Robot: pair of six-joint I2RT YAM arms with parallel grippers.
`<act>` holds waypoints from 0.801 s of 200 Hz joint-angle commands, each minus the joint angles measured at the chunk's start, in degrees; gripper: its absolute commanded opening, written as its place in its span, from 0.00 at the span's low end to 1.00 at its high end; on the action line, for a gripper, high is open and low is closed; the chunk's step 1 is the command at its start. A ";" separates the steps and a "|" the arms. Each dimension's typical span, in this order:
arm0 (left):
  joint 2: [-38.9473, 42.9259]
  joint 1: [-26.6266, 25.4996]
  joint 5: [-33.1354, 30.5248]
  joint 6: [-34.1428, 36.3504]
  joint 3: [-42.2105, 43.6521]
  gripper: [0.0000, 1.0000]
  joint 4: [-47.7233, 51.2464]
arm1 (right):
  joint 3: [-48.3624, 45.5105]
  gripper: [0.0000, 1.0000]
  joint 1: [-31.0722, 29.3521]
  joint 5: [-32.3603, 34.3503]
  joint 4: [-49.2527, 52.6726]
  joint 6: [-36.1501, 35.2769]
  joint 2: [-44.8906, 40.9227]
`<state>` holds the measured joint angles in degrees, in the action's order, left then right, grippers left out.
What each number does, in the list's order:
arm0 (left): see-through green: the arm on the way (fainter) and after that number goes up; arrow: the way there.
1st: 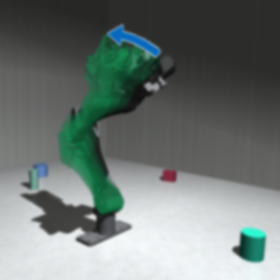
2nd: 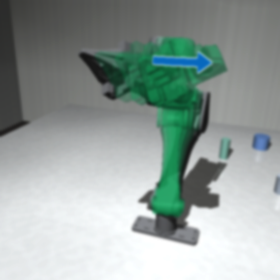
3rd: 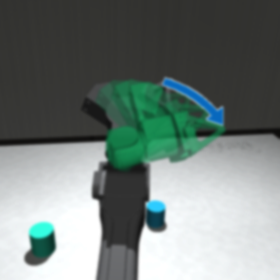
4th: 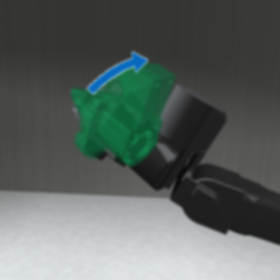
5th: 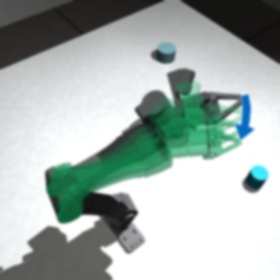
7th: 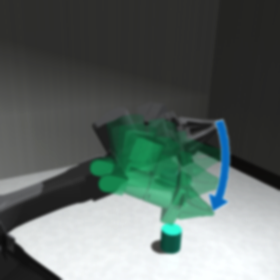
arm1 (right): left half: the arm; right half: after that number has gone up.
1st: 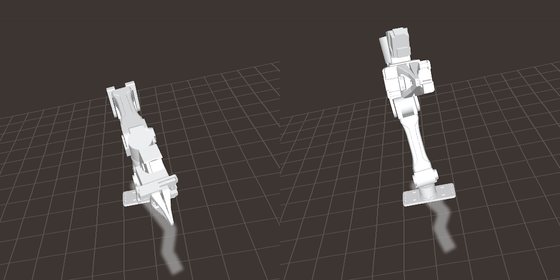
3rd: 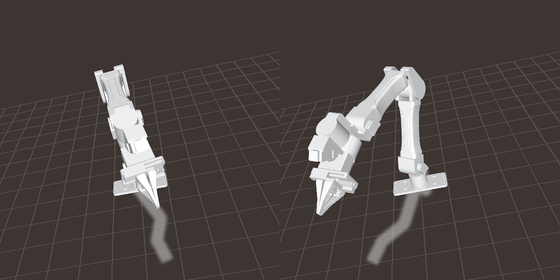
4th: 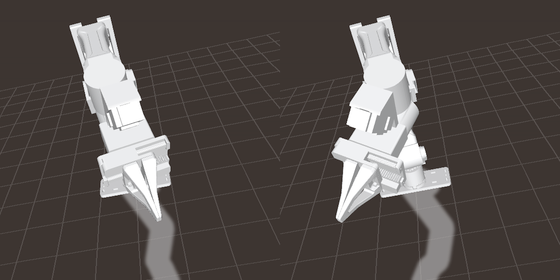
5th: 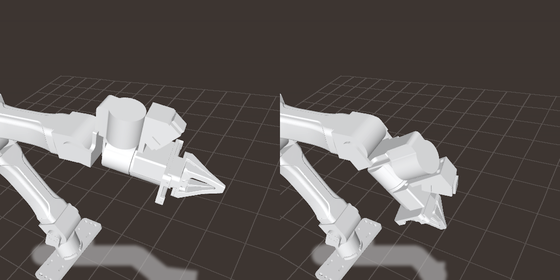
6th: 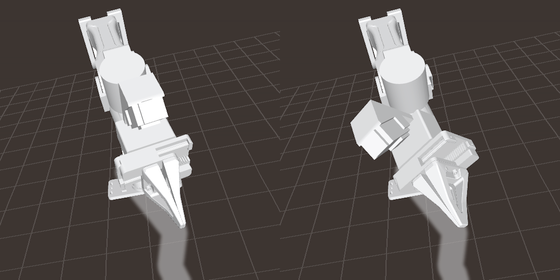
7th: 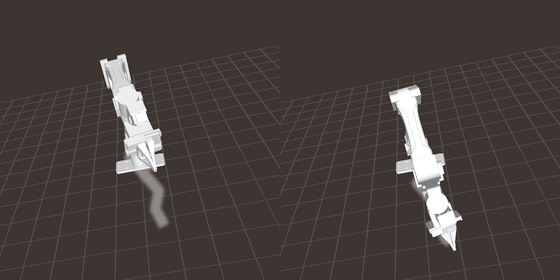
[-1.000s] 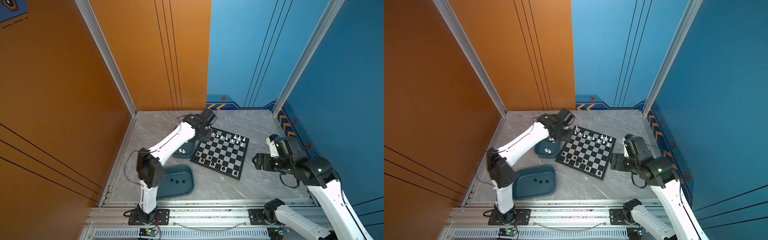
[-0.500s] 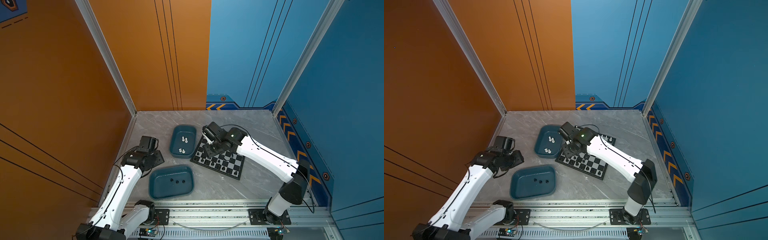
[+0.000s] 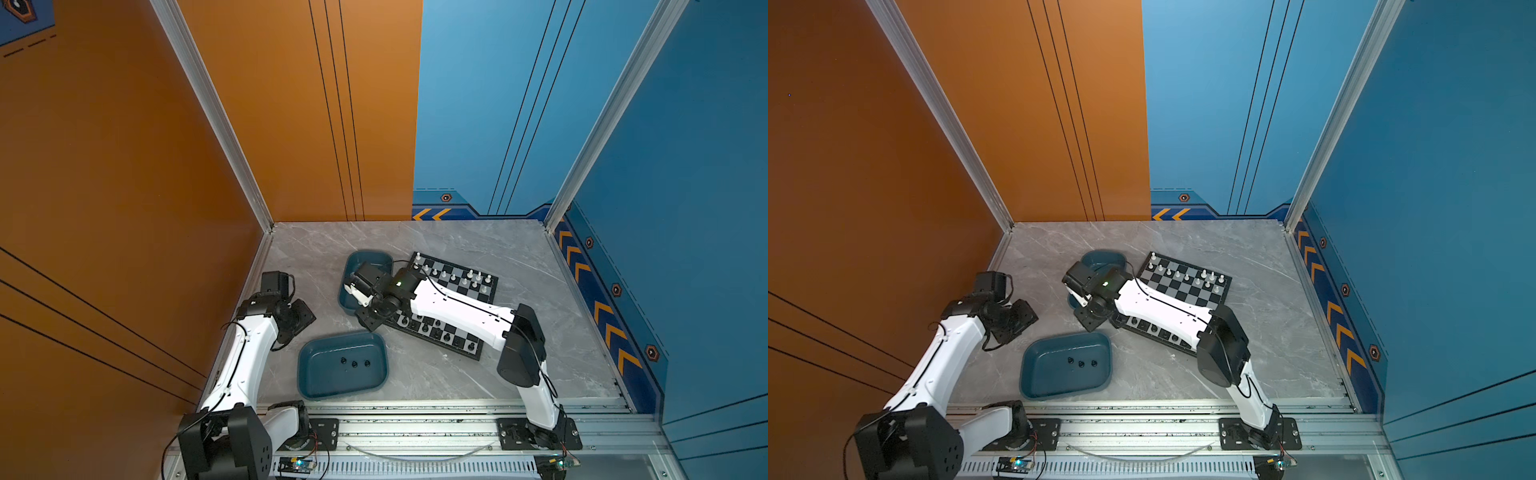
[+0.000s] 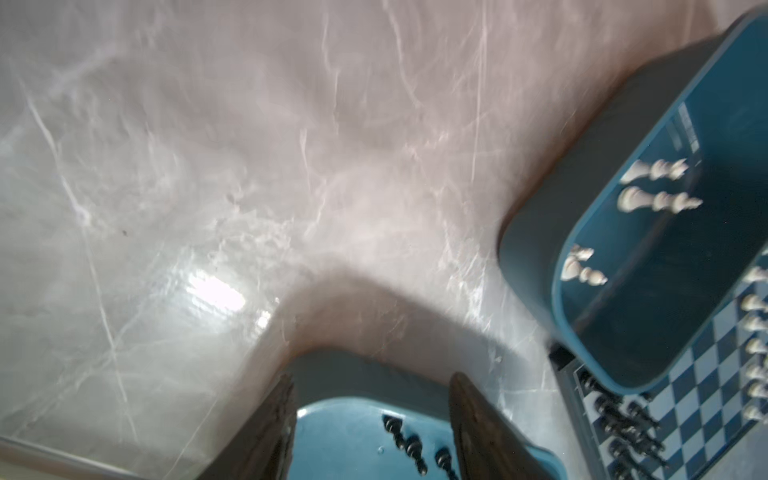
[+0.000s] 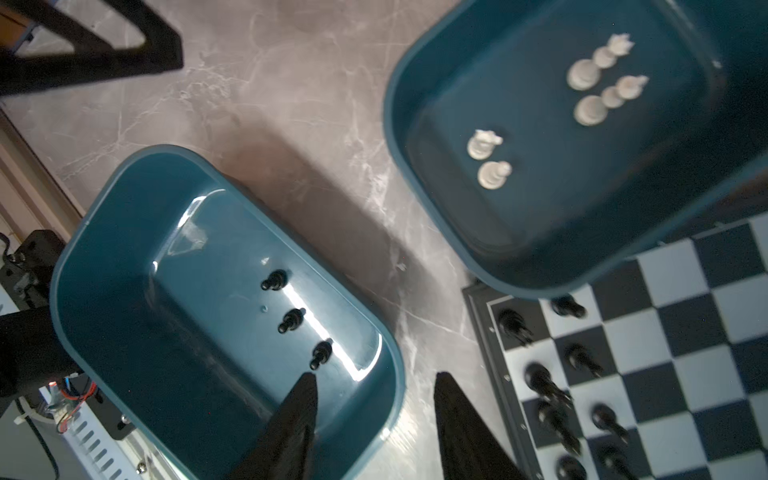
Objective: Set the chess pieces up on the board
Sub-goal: 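Withdraw the left gripper from the board while the right gripper reaches toward the black-piece tray, then lower the right gripper into the black-piece tray and close on a black pawn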
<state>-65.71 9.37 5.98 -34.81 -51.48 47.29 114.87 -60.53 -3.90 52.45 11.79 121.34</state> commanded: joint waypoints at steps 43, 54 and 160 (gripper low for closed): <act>2.46 12.79 6.26 5.11 0.99 0.60 -0.60 | 3.43 0.49 -5.76 -1.22 -1.90 -1.86 6.39; 2.93 14.15 6.91 5.80 1.80 0.60 -0.59 | 3.45 0.47 -6.64 -0.74 -2.11 -1.92 7.07; 5.44 16.00 10.38 6.79 2.88 0.58 -0.43 | 5.62 0.36 -9.69 1.44 -2.35 -1.42 13.81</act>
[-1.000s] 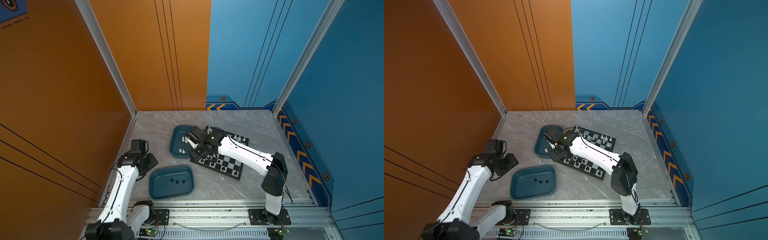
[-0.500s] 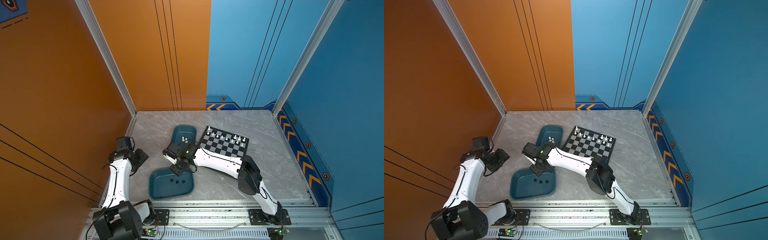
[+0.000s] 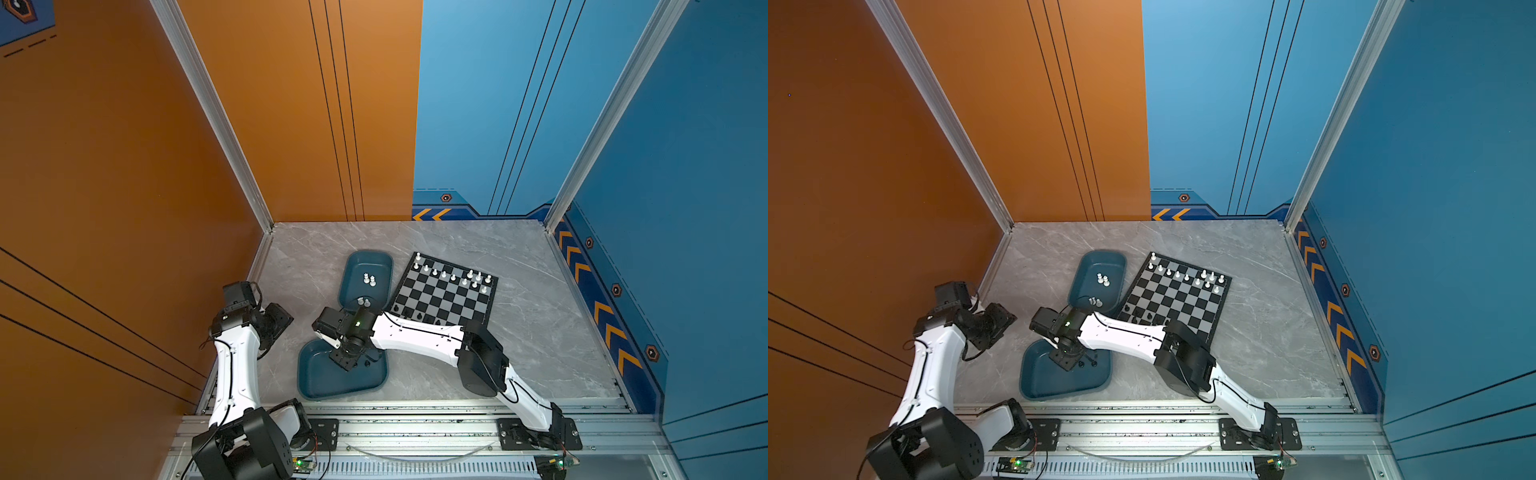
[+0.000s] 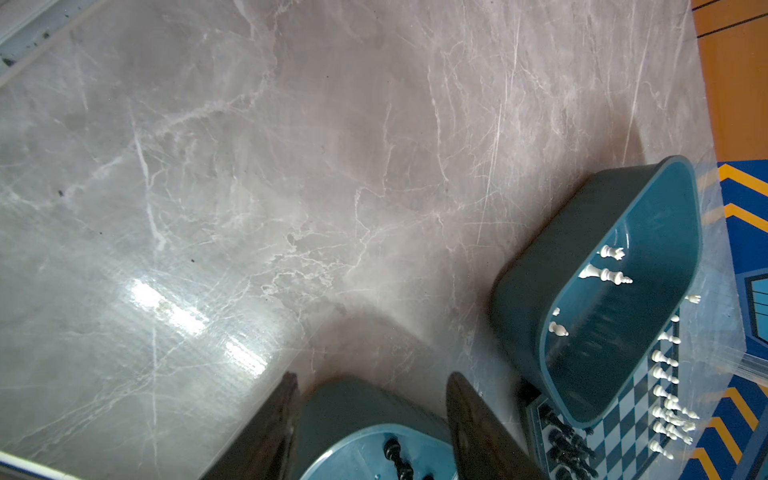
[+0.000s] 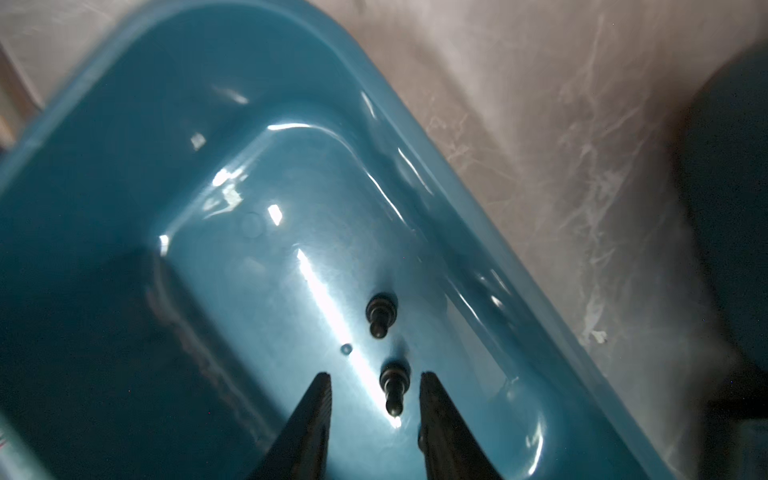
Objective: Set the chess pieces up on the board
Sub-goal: 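Lower the right gripper into the black-piece tray and close on a black pawn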
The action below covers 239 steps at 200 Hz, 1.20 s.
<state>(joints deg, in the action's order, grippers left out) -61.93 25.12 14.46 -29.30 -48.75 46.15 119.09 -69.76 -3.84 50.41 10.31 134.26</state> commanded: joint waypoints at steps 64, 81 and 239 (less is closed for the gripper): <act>2.72 0.22 1.53 1.12 0.54 0.58 1.06 | 1.50 0.27 -0.42 0.79 -0.43 -0.22 1.78; 2.60 0.20 1.52 1.16 0.41 0.58 1.10 | 1.67 0.25 -0.47 0.11 -0.44 -0.46 1.96; 3.57 0.49 0.21 0.83 1.33 0.56 1.50 | 5.01 0.19 0.55 -3.01 2.25 -0.74 5.43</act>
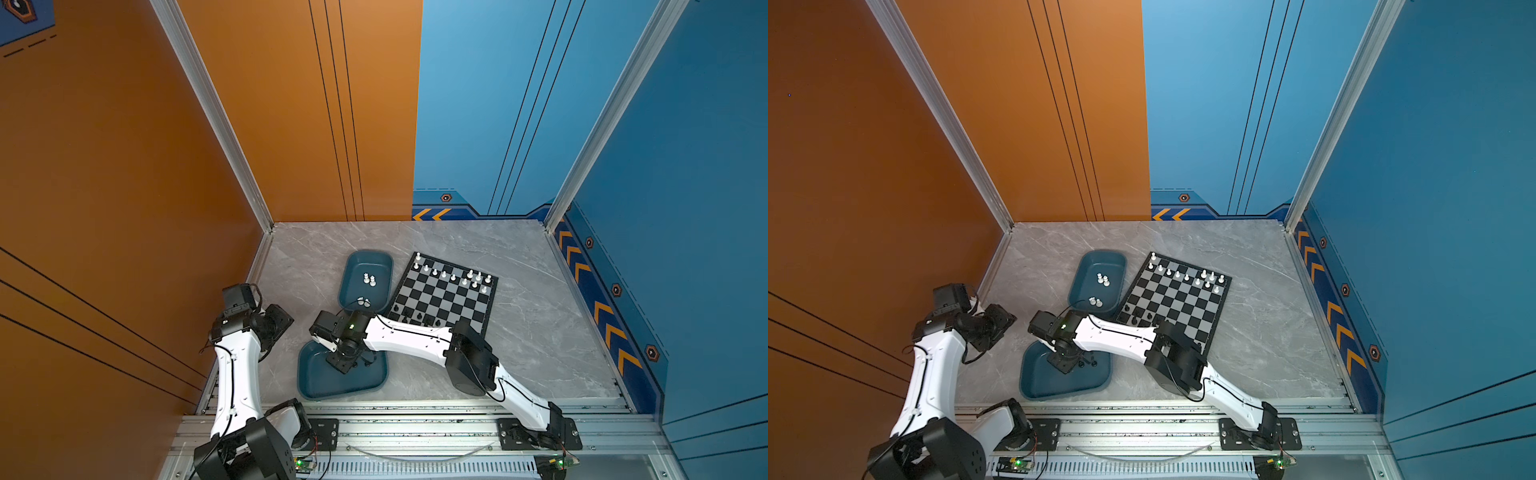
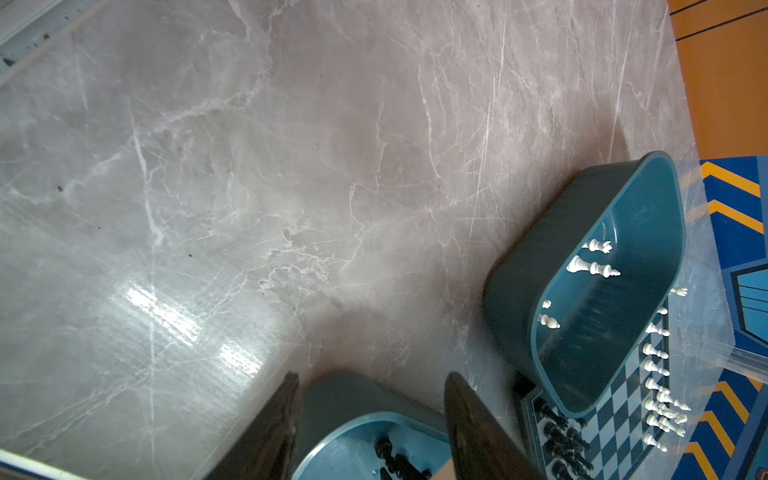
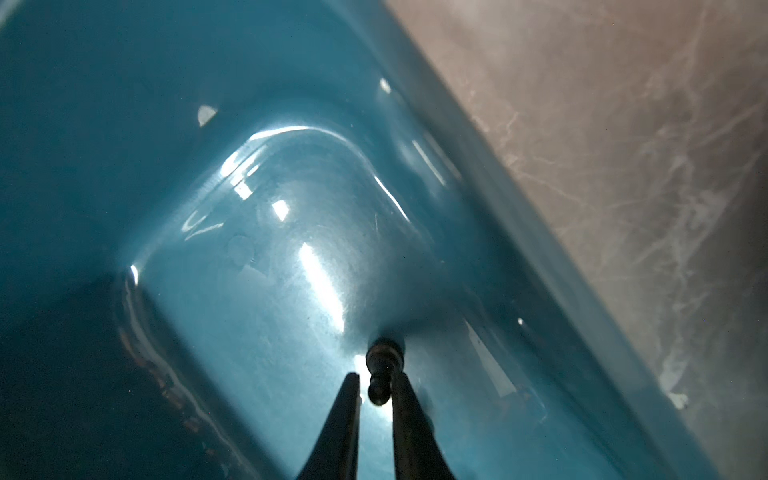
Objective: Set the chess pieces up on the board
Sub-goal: 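Lower the right gripper into the black-piece tray and close on a black pawn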
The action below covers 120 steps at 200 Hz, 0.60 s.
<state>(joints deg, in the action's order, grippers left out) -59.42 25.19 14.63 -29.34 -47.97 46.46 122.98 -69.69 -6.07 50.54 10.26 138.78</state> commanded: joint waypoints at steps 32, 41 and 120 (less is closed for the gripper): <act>0.91 0.52 -0.37 0.83 0.45 0.56 1.21 | 1.32 0.16 0.70 -0.79 2.34 -1.03 0.97; 0.97 0.48 -0.41 0.76 0.54 0.56 1.24 | 1.34 0.16 0.76 -0.93 2.41 -1.03 1.13; 1.94 0.54 -0.65 0.38 0.71 0.56 1.38 | 1.30 0.17 1.05 -2.46 2.46 -0.73 1.43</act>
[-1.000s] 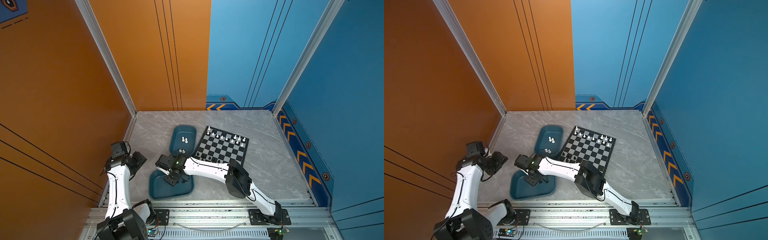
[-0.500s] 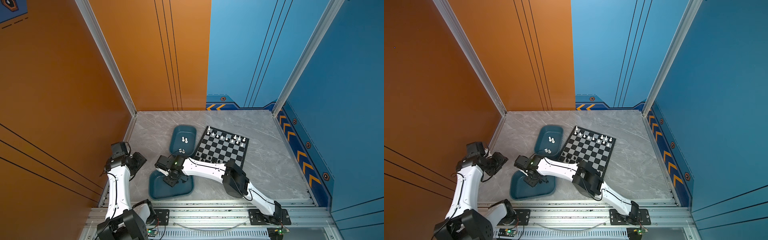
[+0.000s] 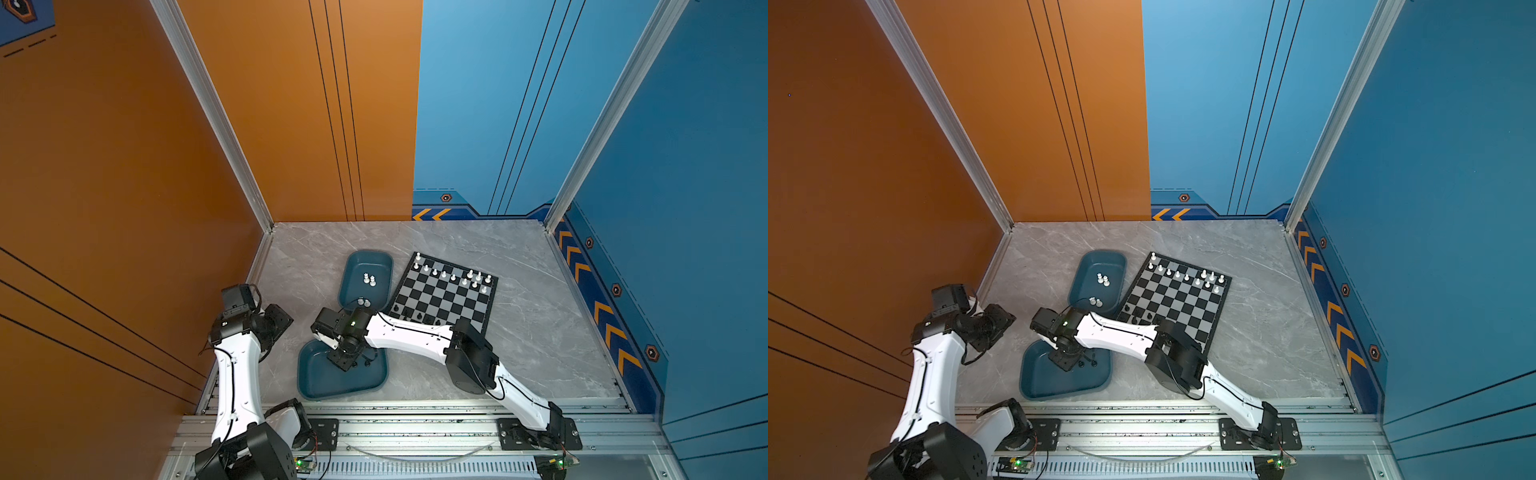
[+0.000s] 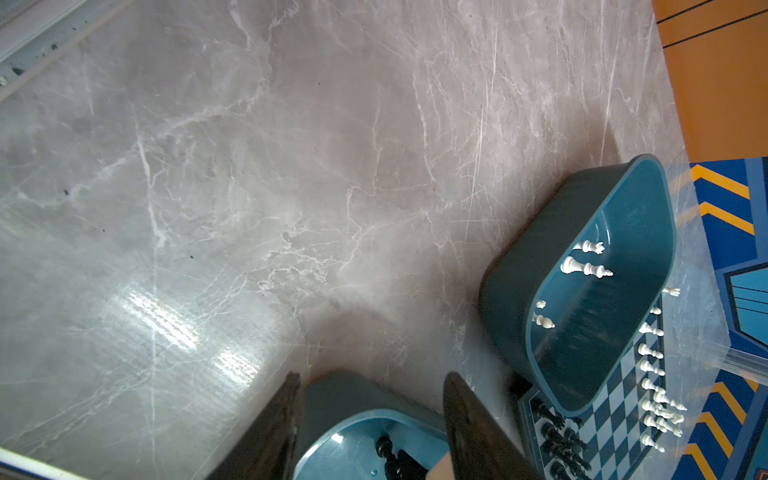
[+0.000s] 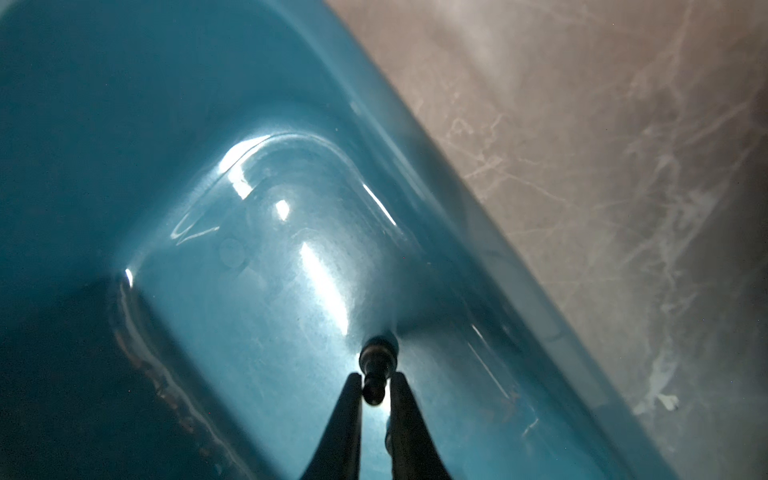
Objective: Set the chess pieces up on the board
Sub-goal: 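Lower the right gripper into the black-piece tray and close on a black pawn, then lift the black pawn and carry it with the right gripper to the board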
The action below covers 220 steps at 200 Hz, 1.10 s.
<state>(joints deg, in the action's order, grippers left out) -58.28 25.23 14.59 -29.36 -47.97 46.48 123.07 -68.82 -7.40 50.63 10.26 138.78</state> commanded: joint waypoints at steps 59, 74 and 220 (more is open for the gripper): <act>0.71 0.48 -0.46 0.46 0.78 0.55 1.34 | 1.21 0.12 -0.18 -0.08 2.46 -0.26 1.68; 0.88 0.43 -0.43 0.53 0.84 0.55 1.40 | 1.21 0.11 -0.27 0.36 2.50 -0.12 1.69; -0.44 -1.52 -0.87 -0.79 -5.41 0.58 1.32 | 0.45 0.09 4.18 5.00 5.04 -1.30 -10.17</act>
<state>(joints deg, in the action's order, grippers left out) -58.08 24.86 14.59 -29.45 -50.30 46.68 123.07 -66.11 -4.47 52.56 10.24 134.21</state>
